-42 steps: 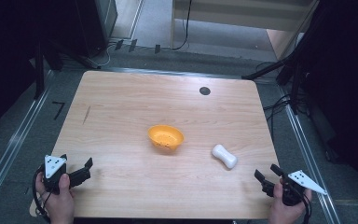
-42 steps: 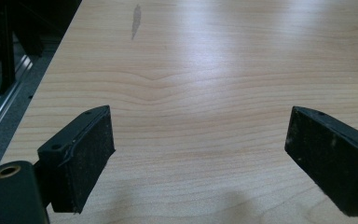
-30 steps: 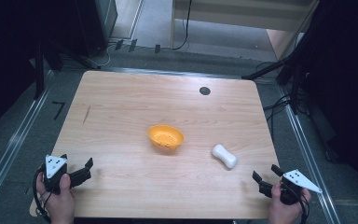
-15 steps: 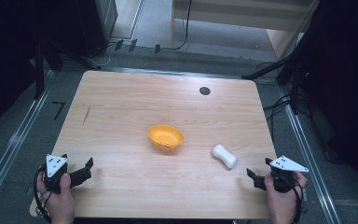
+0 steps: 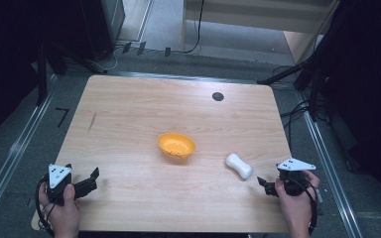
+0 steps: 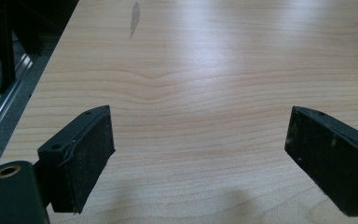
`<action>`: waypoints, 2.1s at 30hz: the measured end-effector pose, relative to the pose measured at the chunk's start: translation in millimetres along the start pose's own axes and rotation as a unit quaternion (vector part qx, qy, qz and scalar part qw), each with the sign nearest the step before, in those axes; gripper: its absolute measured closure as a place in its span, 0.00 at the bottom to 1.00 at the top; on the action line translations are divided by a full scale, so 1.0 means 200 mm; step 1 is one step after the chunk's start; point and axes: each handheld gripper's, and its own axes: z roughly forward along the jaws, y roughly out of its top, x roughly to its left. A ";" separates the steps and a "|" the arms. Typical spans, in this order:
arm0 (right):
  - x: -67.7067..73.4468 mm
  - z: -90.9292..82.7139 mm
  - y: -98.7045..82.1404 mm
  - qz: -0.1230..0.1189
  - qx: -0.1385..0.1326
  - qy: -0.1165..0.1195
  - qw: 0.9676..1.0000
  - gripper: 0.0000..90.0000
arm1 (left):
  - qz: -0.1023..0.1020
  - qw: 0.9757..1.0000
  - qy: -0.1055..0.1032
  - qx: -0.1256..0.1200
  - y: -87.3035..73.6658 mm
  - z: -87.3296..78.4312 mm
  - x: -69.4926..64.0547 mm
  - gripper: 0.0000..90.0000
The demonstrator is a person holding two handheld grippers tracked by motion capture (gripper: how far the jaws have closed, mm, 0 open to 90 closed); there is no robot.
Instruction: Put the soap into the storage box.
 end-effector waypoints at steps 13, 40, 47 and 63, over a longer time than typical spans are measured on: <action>0.02 0.04 0.10 -0.035 0.046 0.008 0.998 0.15 | -0.004 1.000 -0.002 0.002 0.00 0.00 0.01 0.09; 0.08 0.15 0.27 -0.074 0.095 0.026 0.992 0.16 | -0.004 1.000 -0.003 0.006 0.00 0.00 0.01 0.09; 0.10 0.18 0.30 -0.081 0.107 0.033 0.990 0.17 | -0.006 1.000 -0.003 0.006 0.00 0.00 0.01 0.09; 0.12 0.21 0.37 -0.086 0.124 0.046 0.987 0.18 | -0.007 1.000 -0.005 0.007 0.00 0.01 0.01 0.09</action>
